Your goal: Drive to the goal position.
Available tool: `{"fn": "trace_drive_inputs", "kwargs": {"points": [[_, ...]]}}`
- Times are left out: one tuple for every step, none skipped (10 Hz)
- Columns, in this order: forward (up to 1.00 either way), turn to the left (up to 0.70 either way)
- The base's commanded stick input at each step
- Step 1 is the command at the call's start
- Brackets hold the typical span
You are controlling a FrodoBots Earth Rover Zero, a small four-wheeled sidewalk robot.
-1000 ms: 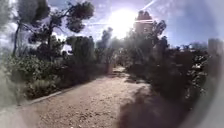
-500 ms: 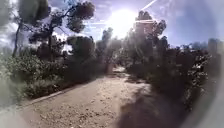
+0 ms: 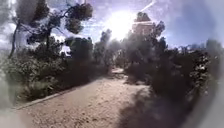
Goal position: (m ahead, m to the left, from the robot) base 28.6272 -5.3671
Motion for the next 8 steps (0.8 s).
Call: {"fn": "trace_drive_inputs", "kwargs": {"points": [[0.7,0.0],[0.7,0.0],[0.7,0.0],[0.7,0.0],[0.7,0.0],[0.7,0.0],[0.7,0.0],[0.7,0.0]]}}
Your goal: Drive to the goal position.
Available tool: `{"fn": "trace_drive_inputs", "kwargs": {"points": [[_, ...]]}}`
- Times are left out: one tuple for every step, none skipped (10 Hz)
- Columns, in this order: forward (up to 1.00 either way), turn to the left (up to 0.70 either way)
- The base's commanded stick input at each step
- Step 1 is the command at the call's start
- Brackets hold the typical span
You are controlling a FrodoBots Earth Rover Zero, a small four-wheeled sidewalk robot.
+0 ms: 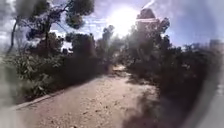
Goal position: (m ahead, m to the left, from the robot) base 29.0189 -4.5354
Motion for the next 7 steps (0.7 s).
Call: {"fn": "trace_drive_inputs", "kwargs": {"points": [[0.7,0.0],[0.7,0.0],[0.7,0.0],[0.7,0.0],[0.7,0.0],[0.7,0.0],[0.7,0.0]]}}
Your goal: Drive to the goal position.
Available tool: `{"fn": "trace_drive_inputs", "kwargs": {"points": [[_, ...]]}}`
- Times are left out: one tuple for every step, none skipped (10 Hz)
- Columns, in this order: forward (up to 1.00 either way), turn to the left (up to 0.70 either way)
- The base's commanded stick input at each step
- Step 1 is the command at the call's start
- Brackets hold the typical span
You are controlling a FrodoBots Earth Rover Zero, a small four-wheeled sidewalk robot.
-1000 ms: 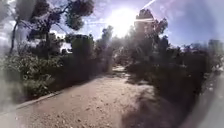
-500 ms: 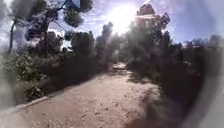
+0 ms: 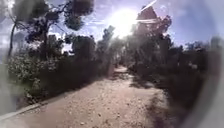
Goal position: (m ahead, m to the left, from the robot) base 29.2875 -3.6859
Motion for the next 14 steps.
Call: {"fn": "trace_drive_inputs", "kwargs": {"points": [[0.7,0.0],[0.7,0.0],[0.7,0.0],[0.7,0.0],[0.7,0.0],[0.7,0.0],[0.7,0.0],[0.7,0.0],[0.7,0.0],[0.7,0.0],[0.7,0.0],[0.7,0.0],[0.7,0.0],[0.7,0.0]]}}
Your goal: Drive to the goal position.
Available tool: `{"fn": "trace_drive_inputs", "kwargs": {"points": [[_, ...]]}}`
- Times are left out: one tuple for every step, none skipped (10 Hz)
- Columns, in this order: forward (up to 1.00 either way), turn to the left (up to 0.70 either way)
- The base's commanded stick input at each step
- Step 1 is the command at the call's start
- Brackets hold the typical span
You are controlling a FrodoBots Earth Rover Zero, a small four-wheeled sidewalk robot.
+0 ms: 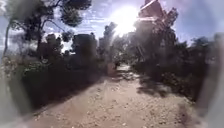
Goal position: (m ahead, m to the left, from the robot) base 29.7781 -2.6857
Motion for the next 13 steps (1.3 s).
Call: {"fn": "trace_drive_inputs", "kwargs": {"points": [[0.7,0.0],[0.7,0.0],[0.7,0.0],[0.7,0.0],[0.7,0.0],[0.7,0.0],[0.7,0.0],[0.7,0.0],[0.7,0.0],[0.7,0.0],[0.7,0.0],[0.7,0.0],[0.7,0.0]]}}
